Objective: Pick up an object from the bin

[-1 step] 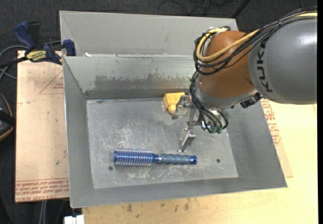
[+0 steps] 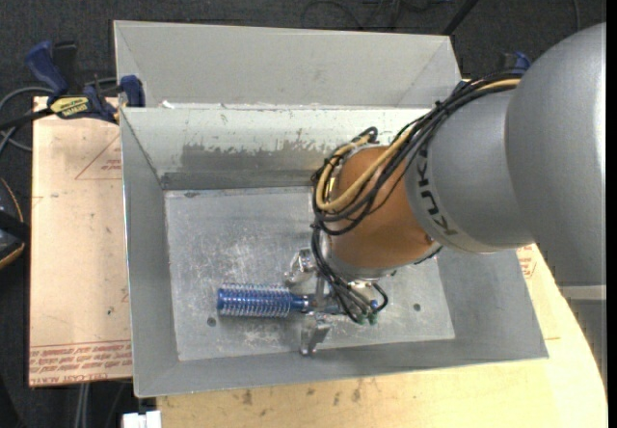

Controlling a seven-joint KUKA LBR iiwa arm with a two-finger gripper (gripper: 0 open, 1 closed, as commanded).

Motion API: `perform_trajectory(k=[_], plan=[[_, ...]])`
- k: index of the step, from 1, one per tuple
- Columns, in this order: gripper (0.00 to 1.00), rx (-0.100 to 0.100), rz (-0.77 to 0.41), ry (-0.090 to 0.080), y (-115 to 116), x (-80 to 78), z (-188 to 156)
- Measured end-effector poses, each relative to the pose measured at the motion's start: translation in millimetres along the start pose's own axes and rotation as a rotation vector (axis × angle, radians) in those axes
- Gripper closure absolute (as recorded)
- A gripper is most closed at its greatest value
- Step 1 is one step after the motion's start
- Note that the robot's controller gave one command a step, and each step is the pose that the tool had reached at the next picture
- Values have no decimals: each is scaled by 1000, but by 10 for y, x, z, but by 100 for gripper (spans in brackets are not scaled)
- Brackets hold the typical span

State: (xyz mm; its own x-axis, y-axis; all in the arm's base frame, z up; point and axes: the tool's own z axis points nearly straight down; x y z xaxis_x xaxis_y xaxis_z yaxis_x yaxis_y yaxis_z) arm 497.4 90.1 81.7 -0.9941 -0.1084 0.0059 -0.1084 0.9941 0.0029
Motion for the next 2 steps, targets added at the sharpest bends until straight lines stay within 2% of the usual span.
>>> perform_trajectory(k=[1, 2], plan=[[100, 2, 7, -5, -32, -22, -27], [100, 1, 9, -14, 10, 47, -953]])
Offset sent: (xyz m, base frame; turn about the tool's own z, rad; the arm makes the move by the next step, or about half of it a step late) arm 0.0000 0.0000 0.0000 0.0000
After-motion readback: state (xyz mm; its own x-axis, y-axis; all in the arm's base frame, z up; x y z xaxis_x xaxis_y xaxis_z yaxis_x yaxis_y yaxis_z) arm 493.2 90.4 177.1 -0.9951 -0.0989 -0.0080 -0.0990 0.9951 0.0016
